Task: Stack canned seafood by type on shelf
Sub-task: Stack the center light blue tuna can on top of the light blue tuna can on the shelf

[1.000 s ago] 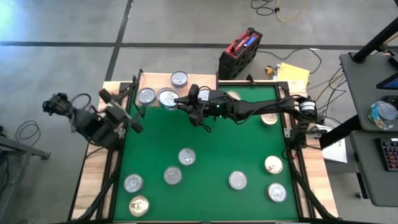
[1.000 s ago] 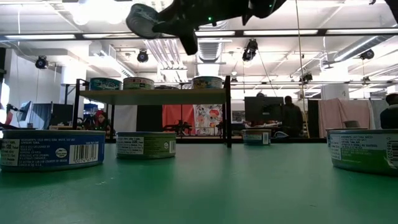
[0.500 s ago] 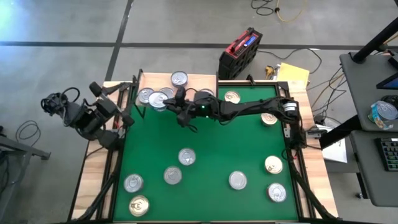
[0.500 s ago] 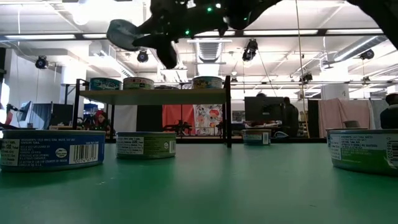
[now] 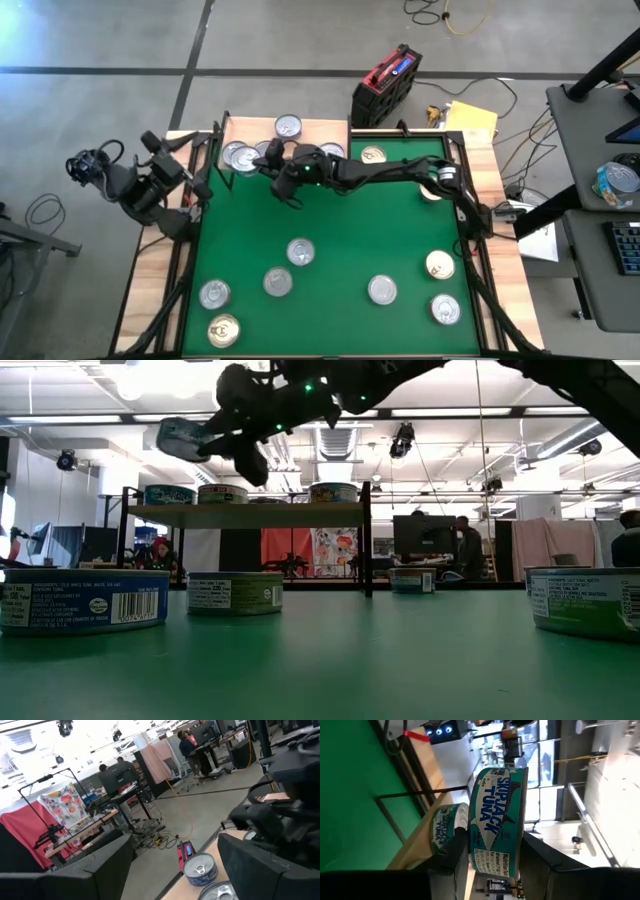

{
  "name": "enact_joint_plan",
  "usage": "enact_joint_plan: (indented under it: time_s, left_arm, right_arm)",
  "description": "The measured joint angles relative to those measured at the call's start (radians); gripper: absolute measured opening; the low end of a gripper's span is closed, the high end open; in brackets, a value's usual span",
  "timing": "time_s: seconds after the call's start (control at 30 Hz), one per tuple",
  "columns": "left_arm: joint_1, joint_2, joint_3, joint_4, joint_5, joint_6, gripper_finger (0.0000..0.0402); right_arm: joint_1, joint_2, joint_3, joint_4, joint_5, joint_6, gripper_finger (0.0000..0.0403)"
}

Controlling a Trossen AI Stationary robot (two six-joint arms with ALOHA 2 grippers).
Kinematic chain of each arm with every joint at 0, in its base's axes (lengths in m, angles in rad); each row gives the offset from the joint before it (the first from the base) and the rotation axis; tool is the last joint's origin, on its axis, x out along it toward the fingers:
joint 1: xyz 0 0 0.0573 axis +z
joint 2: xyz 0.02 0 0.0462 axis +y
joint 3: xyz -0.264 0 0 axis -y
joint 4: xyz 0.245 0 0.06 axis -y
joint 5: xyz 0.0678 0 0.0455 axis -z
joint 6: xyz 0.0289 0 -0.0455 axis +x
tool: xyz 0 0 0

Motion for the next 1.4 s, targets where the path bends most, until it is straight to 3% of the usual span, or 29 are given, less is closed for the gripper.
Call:
enact_joint_plan:
  time_s: [0.27,0.77,1.4]
  left_arm:
    - [0.0,0.008,0.0,-0.004,0.0,-0.025,0.0276]
    - [0.0,-0.005,0.0,-0.006,0.0,-0.042,0.0276]
    - [0.0,-0.003,0.0,-0.01,0.002,-0.061,0.0276]
  right_arm:
    - [-0.007,0.05,0.128,-0.208,0.015,0.0,0.0123]
    - [-0.036,0.052,0.132,-0.228,0.04,-0.023,0.0123]
    - [-0.066,0.056,0.136,-0.211,-0.071,-0.026,0.0123]
